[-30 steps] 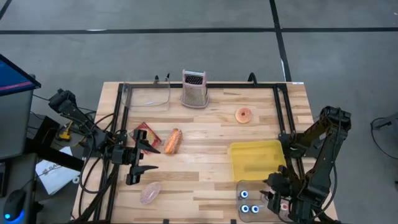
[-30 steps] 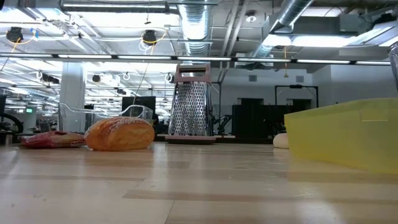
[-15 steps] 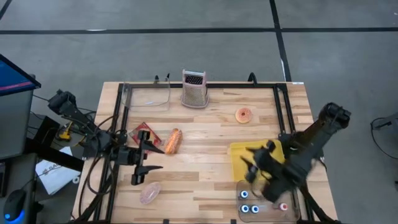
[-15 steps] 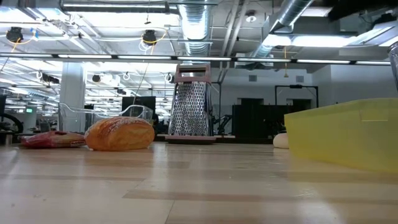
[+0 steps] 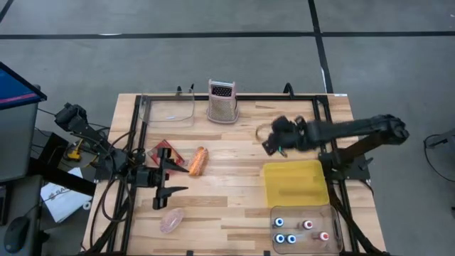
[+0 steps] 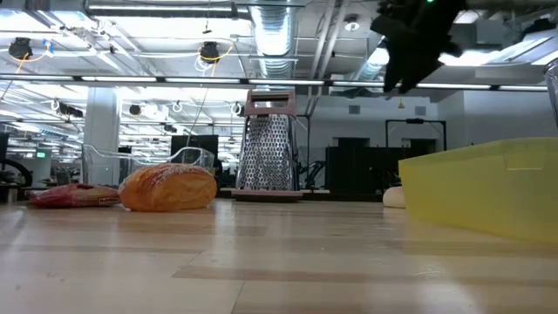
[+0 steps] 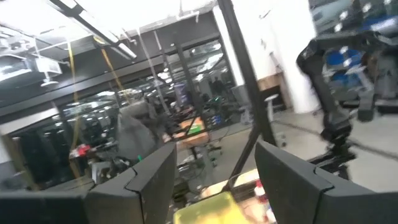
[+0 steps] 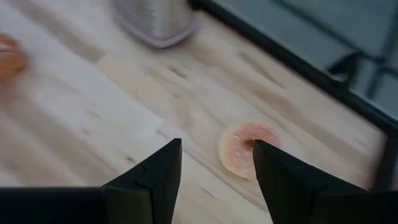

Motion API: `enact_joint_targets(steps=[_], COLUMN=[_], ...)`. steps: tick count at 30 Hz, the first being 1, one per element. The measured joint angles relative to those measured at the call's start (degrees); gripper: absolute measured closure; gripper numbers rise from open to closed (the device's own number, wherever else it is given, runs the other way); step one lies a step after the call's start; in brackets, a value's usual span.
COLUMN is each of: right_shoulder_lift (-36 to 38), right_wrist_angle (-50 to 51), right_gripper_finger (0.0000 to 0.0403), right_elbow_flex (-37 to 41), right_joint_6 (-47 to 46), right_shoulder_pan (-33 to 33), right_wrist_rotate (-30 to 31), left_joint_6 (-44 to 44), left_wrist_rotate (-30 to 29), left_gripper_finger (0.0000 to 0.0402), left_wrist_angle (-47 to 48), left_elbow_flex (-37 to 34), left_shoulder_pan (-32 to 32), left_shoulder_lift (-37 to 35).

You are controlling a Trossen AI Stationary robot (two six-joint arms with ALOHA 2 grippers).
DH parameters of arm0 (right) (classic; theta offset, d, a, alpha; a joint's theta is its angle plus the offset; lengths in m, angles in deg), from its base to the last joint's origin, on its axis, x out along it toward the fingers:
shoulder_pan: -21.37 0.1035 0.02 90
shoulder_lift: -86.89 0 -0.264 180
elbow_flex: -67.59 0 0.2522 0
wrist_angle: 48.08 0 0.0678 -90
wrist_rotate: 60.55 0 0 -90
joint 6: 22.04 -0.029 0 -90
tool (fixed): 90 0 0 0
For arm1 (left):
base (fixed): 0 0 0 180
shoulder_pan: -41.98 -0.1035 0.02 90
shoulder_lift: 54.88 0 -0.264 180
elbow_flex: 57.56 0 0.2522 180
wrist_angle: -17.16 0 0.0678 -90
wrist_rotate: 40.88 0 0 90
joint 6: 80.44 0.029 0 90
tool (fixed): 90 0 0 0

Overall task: Pick & Place Food Item
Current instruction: Put the brown donut into the top transparent bin

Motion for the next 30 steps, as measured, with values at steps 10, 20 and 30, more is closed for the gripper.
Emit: enact_joint_targets(steps=[10,20,30], right_shoulder_lift=[5.4,-4.2,-18.7], right_wrist_angle=[-9.9,0.9,11.1], right_gripper_finger=[0.0214,0.0214,0.0200], right_elbow_flex=[-0.5,-1.3,-15.3], right_joint_6=[19.0,24.9,37.9], right_shoulder_pan=[-28.5,-44.5,-50.2], right_wrist_rotate=[-33.4,-46.4,-37.0], left_joint_6=[7.7,15.6,11.3], left_wrist_rotate=[-10.2,-13.4,-13.0], left_gripper_finger=[0.0189,0.0189,0.0189], left_wrist_angle=[-0.5,2.9,5.9], left_elbow_flex=[0.0,0.0,0.0], left_shoulder_pan=[0.0,-2.0,-11.4], left_shoulder_lift=[-0.1,-3.2,-3.5])
